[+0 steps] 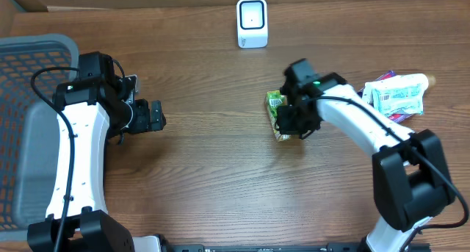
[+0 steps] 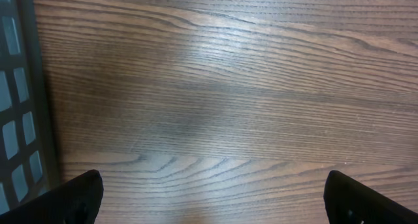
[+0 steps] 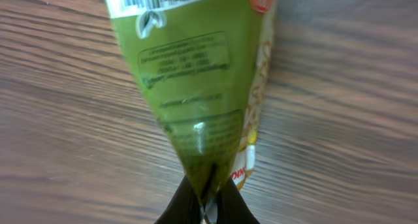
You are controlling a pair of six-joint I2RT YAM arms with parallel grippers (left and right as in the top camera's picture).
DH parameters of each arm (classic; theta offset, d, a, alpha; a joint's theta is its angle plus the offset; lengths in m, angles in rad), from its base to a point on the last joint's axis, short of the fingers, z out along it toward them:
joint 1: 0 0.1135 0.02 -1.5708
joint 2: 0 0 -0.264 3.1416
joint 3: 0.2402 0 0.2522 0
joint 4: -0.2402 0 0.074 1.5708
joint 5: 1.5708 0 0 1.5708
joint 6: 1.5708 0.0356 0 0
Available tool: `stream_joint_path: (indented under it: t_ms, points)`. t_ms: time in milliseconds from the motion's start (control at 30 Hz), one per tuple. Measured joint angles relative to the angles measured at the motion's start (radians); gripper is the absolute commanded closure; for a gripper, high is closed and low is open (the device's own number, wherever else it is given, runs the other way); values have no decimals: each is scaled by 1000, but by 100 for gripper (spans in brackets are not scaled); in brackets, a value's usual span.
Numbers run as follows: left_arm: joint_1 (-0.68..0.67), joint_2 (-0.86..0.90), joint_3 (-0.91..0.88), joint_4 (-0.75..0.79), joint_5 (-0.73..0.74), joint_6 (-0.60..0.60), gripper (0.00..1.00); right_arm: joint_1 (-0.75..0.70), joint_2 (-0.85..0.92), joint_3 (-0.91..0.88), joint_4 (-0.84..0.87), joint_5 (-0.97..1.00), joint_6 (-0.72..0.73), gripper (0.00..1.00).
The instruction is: Scan the item barcode
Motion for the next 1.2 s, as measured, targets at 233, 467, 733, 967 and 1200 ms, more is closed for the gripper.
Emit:
stream_joint_path:
  t_ms: [233, 467, 733, 967, 1200]
  points:
    - [0, 0, 0, -1, 0, 0, 0, 278, 0, 61, -78, 451, 12, 96]
    - [0, 0, 0, 0, 0, 0, 1, 418, 8, 61, -66, 647, 44, 75]
    - [0, 0, 0, 0, 0, 0, 0, 414, 48, 61, -77, 630, 59, 74]
    - [0, 0, 0, -1, 0, 0, 0, 393, 48, 69, -50, 504, 96, 62]
    - [0, 0, 0, -1, 0, 0, 0, 135, -17, 111, -50, 239, 84, 40]
